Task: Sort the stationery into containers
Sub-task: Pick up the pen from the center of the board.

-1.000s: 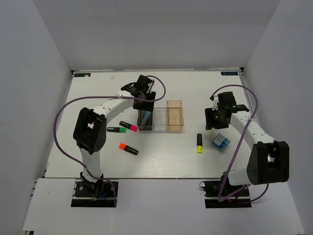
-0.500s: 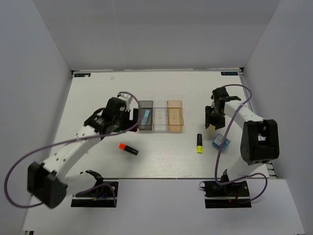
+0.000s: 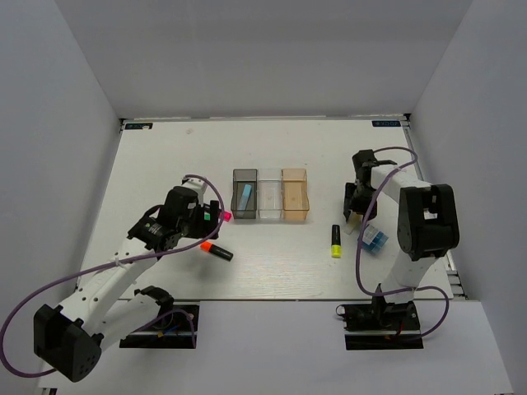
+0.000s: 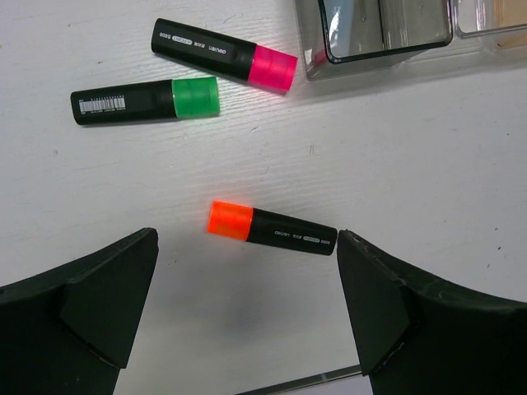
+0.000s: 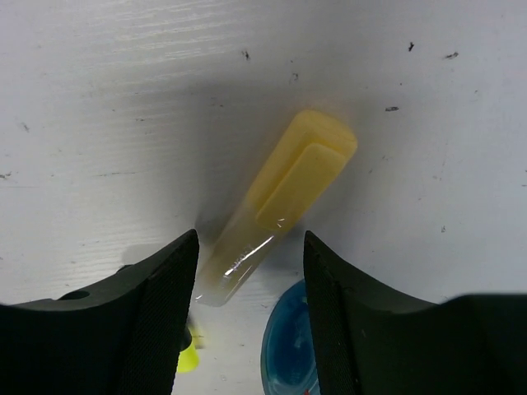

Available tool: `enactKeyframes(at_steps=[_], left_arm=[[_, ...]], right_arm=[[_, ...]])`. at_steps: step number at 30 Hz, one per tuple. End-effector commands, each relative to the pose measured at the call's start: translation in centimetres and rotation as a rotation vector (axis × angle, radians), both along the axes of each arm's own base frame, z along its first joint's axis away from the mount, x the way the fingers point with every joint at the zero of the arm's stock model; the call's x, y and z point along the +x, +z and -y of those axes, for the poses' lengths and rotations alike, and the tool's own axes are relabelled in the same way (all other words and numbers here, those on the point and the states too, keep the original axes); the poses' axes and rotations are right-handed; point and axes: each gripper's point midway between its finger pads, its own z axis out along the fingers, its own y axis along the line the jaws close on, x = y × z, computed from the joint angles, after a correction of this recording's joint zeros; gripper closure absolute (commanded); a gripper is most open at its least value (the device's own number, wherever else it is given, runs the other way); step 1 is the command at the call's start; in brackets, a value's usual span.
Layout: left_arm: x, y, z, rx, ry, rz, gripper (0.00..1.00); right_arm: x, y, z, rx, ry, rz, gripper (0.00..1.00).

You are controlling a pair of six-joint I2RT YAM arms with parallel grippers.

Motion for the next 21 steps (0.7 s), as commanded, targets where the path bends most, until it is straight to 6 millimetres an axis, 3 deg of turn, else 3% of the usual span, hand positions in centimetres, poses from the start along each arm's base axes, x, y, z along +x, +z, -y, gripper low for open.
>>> enactKeyframes(at_steps=[1,4,8,13,15,17,18,19,20,21], left_arm=[[0.4,0.7,0.1,-0.023,0.013,0.025,0.0],[0.3,0.5,0.0,-0.021,0.017,0.02,0.0],[0.2,0.3,-0.2,-0.01,0.022,0.02,0.0],[0.3,0.4,-0.6,0.003,0.029,0.032,0.0],[0.2,0.1,-0.6,0.007,0.03,0.025,0.0],[0.2,0.0,-0.8,0.015,0.033,0.024,0.0],[0.2,0.0,-0.7,0.017,0.029,0.024,0.0],[0.2,0.0,-0.7,0.013,0.027,0.026,0.0],[0.2,0.0,-0.7,0.013,0.029,0.026,0.0],[0.3,0.0,-0.8,0.016,0.03,0.027,0.0]], right_arm=[[0.1,-0.2,0.6,-0.03,-0.049,0.004,0.43],[-0.1,-1.1,0.5,-0.029,-0.067,-0.028,0.46],[0.2,-1.7,0.1,-0.008,-0.07,-0.028,0.61],[0.2,-2.3,-0.4,0.006,-0.067,-0.043,0.67],[0.3,-2.5,-0.2,0.004,-0.071,-0.047,0.76],[1.2,-2.2,-0.2,-0.001,-0.056,-0.013,0.87],[1.8,-1.7,-0.3,0.004,-0.042,0.01,0.99],[3.2,-0.4,-0.5,0.009,-0.029,0.081,1.0],[3.4,-0.3,-0.6,0.012,-0.012,0.087,1.0],[4.5,1.3,-1.2,0.047,0.008,0.154,1.0]])
